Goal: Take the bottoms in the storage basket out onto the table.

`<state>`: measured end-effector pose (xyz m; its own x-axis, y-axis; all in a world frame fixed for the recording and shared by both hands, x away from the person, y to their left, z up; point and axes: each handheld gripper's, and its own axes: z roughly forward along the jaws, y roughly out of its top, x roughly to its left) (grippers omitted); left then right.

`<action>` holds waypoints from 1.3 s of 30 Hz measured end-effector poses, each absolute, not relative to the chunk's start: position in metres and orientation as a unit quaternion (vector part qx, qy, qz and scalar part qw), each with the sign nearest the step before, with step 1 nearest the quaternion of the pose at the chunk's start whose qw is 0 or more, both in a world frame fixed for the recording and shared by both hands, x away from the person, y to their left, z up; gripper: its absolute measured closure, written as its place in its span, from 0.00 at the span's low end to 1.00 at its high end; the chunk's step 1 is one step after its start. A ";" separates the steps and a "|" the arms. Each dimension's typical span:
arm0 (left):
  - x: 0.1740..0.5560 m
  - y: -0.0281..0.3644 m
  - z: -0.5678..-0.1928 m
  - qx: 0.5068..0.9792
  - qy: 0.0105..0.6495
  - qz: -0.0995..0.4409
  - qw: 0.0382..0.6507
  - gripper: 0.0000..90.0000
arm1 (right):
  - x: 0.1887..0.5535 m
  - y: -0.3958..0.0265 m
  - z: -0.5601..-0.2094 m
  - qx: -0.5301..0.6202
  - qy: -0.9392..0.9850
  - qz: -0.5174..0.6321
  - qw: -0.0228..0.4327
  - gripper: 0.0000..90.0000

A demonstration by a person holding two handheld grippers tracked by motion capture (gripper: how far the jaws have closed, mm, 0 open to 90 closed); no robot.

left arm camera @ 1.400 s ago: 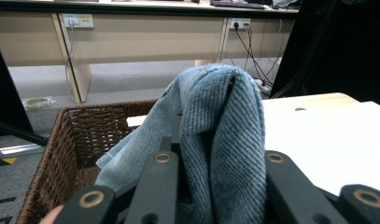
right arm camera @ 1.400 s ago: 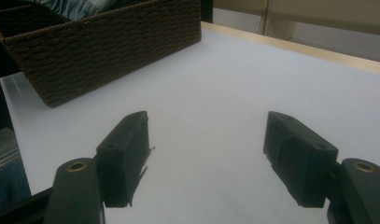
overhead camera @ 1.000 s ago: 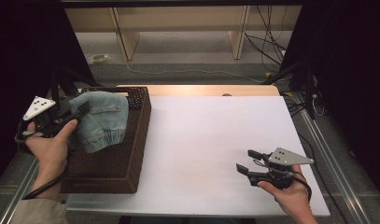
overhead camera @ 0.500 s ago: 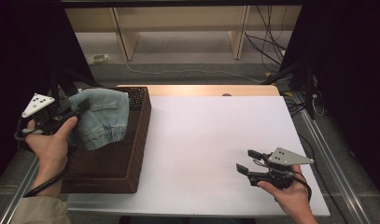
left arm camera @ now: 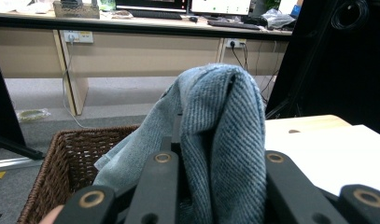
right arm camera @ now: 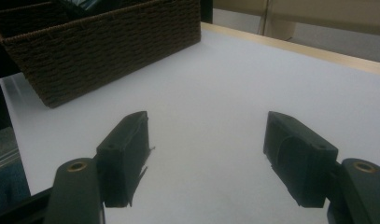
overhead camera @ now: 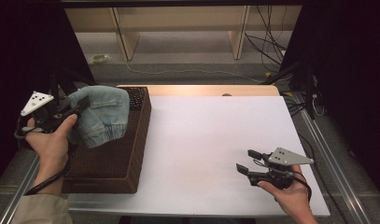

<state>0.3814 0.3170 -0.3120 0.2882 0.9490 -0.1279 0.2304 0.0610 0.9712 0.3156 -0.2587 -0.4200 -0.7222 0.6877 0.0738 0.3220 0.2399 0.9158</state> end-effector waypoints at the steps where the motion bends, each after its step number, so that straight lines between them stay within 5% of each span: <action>1: 0.381 0.317 -0.312 0.597 0.493 0.335 0.537 0.85 | 0.316 -0.259 -0.420 0.329 0.768 0.521 0.176 0.36; 39: 0.383 0.302 -0.299 0.595 0.477 0.331 0.557 0.85 | 0.317 -0.258 -0.421 0.330 0.769 0.520 0.174 0.37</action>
<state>0.3833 0.3021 -0.2992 0.3266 0.9351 -0.1373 0.1987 0.0741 0.9772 0.3166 -0.2582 -0.4210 -0.7225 0.6872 0.0755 0.3263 0.2426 0.9136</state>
